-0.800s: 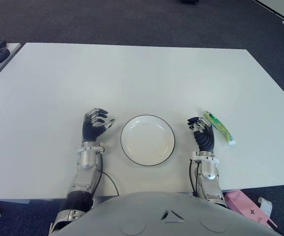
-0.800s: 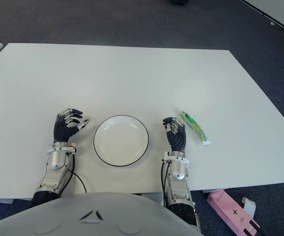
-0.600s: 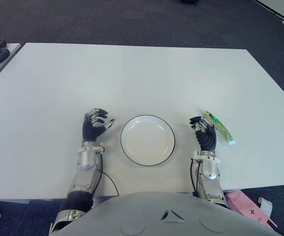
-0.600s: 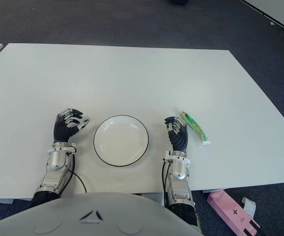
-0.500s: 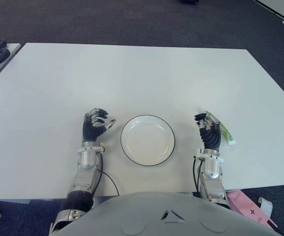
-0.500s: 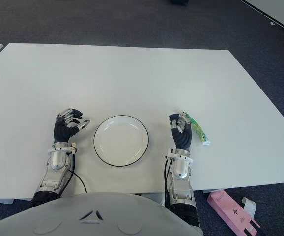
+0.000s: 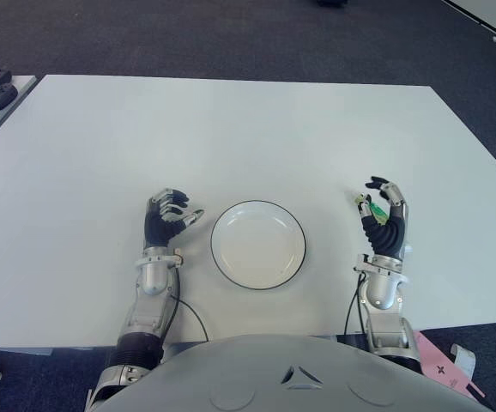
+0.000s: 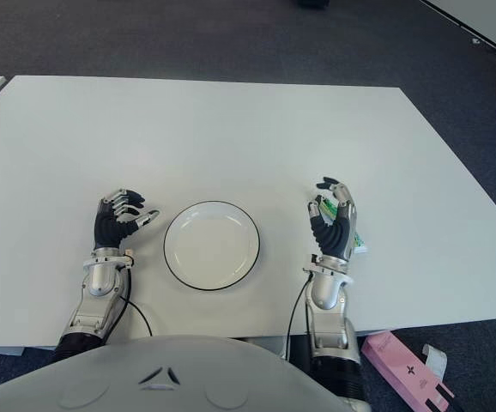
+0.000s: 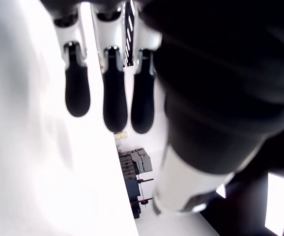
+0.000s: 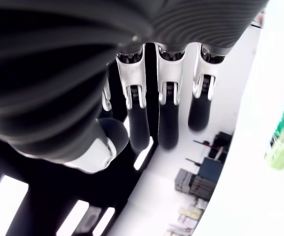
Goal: Put the toothpaste on the table into the plate.
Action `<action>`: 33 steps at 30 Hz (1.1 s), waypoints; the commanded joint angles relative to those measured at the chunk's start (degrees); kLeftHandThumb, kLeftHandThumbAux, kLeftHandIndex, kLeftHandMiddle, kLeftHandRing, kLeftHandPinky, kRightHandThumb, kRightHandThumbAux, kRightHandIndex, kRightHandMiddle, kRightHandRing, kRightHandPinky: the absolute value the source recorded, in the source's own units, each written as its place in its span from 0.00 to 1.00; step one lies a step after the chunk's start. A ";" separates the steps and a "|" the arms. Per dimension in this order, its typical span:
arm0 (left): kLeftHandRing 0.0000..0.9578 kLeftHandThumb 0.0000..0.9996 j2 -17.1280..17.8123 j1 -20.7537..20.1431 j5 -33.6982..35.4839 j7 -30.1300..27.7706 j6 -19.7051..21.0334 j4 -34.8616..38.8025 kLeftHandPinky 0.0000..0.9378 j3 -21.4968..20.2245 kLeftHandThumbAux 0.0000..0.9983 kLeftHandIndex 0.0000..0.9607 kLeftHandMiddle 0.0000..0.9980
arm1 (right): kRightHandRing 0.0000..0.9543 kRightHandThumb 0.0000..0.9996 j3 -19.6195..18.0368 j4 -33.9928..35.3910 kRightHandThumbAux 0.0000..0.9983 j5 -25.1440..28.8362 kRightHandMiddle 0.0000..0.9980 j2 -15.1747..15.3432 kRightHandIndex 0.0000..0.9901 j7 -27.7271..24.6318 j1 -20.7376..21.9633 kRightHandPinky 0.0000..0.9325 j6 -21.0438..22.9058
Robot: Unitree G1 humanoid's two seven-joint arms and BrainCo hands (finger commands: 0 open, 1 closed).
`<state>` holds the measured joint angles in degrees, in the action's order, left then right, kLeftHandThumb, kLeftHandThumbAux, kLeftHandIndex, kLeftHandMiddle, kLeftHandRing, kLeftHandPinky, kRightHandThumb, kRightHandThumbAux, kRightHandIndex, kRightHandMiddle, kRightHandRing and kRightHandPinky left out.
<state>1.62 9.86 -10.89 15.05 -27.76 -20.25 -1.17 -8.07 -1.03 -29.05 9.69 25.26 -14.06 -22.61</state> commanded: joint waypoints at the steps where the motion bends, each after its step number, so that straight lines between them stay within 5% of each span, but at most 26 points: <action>1: 0.55 0.00 -0.69 0.82 0.05 -0.19 1.03 -1.26 0.57 0.46 1.00 0.51 0.50 | 0.09 0.51 -0.56 -4.44 0.57 -3.10 0.09 3.31 0.08 3.36 2.37 0.09 -0.85; 12: 0.55 0.00 -1.45 1.59 -0.19 0.28 1.01 -0.24 0.58 0.66 1.00 0.52 0.51 | 0.00 0.60 -0.02 -6.77 0.34 -7.58 0.00 6.03 0.00 8.61 3.64 0.00 2.55; 21: 0.54 0.00 -2.21 2.23 -1.16 1.28 0.40 -0.01 0.57 0.74 1.00 0.51 0.49 | 0.00 0.59 0.65 -1.22 0.20 -9.93 0.00 7.61 0.00 -3.11 3.36 0.00 19.30; 33: 0.56 0.00 -2.54 2.80 -0.49 0.00 0.71 0.29 0.58 0.84 1.00 0.52 0.51 | 0.00 0.56 3.47 -4.36 0.10 -10.51 0.00 13.52 0.00 -13.59 5.78 0.00 28.06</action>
<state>-0.64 11.29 -11.32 15.30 -27.91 -18.83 -0.91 -6.33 -3.93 -38.76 21.88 14.30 -9.67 3.41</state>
